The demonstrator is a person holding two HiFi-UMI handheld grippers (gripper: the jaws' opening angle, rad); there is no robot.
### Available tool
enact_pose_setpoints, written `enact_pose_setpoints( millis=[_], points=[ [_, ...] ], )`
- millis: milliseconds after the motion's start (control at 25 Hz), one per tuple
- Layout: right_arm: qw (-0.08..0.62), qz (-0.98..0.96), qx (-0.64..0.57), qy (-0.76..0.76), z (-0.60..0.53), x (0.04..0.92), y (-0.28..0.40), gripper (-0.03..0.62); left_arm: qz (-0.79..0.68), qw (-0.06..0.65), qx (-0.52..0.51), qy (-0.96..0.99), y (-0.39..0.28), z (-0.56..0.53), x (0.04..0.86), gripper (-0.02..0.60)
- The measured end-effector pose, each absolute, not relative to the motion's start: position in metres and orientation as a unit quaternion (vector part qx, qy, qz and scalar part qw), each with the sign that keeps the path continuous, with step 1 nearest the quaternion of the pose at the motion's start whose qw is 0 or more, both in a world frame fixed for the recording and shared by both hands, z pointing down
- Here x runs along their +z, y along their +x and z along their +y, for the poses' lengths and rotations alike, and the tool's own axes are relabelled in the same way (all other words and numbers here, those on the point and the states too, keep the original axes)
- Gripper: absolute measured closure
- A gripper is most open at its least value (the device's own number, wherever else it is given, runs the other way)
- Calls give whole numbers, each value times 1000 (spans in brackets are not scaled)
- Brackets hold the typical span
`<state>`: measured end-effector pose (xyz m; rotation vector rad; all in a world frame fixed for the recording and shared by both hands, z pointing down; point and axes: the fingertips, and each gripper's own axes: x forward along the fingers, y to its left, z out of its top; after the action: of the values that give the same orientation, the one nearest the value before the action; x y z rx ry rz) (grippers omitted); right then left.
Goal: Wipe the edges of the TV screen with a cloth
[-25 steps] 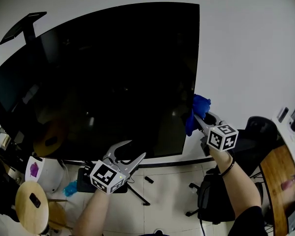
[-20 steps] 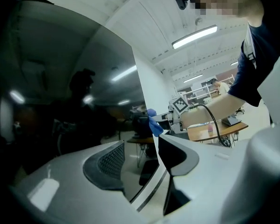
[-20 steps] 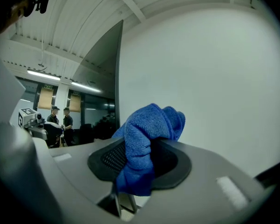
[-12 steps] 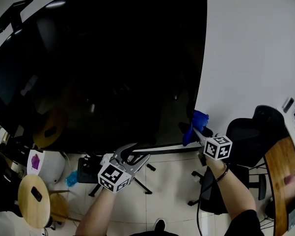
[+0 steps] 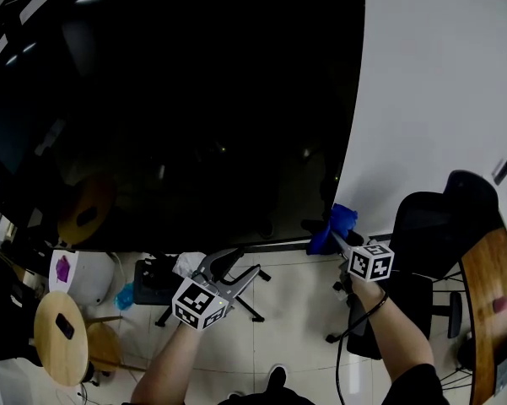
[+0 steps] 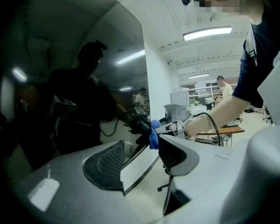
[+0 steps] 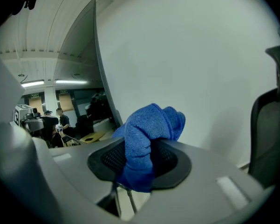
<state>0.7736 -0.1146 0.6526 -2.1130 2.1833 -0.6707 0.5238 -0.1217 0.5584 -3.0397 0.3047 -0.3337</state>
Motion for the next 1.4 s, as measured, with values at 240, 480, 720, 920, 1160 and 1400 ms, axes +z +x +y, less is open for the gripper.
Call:
enact_pose_setpoints(
  millis=[240, 480, 720, 920, 1160, 1400],
  points=[
    [14, 675, -276, -684, -98, 710, 774, 450, 104, 34, -117, -987, 515, -124, 566, 364],
    [31, 669, -318, -671, -100, 732, 743, 450, 115, 24, -128, -985, 489, -131, 577, 364],
    [80, 663, -342, -661, -122, 716, 717, 448, 116, 14, -128, -985, 465, -140, 586, 364],
    [89, 658, -350, -661, -133, 715, 695, 449, 104, 7, -122, -987, 447, -154, 590, 364],
    [89, 645, -353, -672, -152, 715, 659, 449, 82, -6, -119, -989, 412, -180, 597, 364],
    [86, 629, -350, -689, -170, 718, 621, 448, 55, -11, -118, -991, 373, -207, 602, 364]
  ],
)
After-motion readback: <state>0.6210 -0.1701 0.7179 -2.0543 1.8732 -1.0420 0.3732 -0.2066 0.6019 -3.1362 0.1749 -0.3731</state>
